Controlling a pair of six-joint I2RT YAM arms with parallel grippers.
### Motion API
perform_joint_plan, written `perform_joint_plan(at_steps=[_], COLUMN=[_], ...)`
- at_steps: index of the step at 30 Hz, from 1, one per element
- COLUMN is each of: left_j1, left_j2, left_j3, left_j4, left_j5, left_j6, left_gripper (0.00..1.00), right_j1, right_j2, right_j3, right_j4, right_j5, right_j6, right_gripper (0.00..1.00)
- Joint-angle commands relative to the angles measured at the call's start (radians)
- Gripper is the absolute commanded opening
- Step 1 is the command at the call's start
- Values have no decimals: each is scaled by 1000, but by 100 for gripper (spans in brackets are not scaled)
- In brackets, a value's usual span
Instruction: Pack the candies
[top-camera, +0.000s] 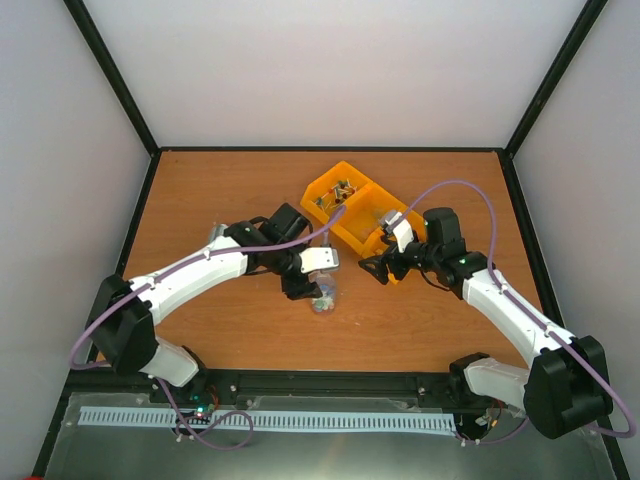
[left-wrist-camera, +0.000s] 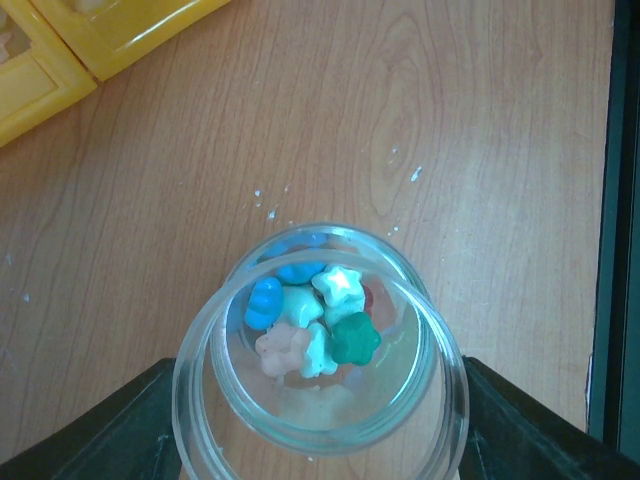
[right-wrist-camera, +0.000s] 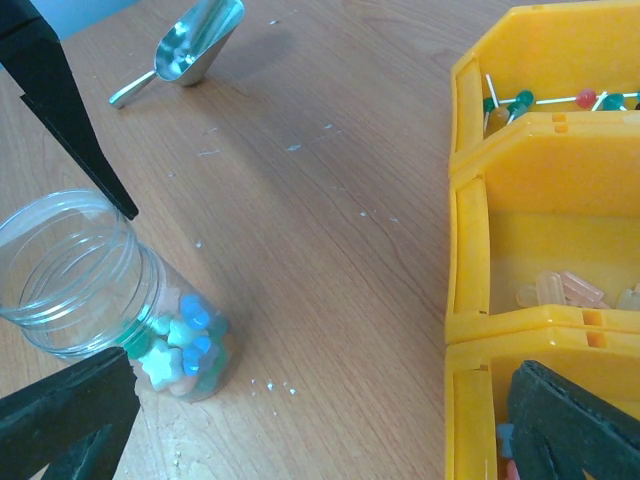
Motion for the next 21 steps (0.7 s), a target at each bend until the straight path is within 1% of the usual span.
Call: perform_joint_plan(at_steps=[1, 9, 14, 21], left_j1=[-18, -29, -56, -62], left_j2=[13, 26, 31, 47], left_j3=[1, 7, 6, 11], left_j4=[26, 29, 24, 7], left_j5=[23, 7, -27, -53], left_j6=[-27, -18, -6, -7], left_gripper=[63, 64, 64, 68], right_j1=[-9, -13, -13, -16], right_j2=[-25, -22, -18, -18], right_j3=[-9, -8, -9, -7], right_j4=[33, 34, 35, 30], right_j5=[-1, -13, -18, -21], right_j6=[-11, -5, -2, -2], right_gripper=[100, 100, 100, 100])
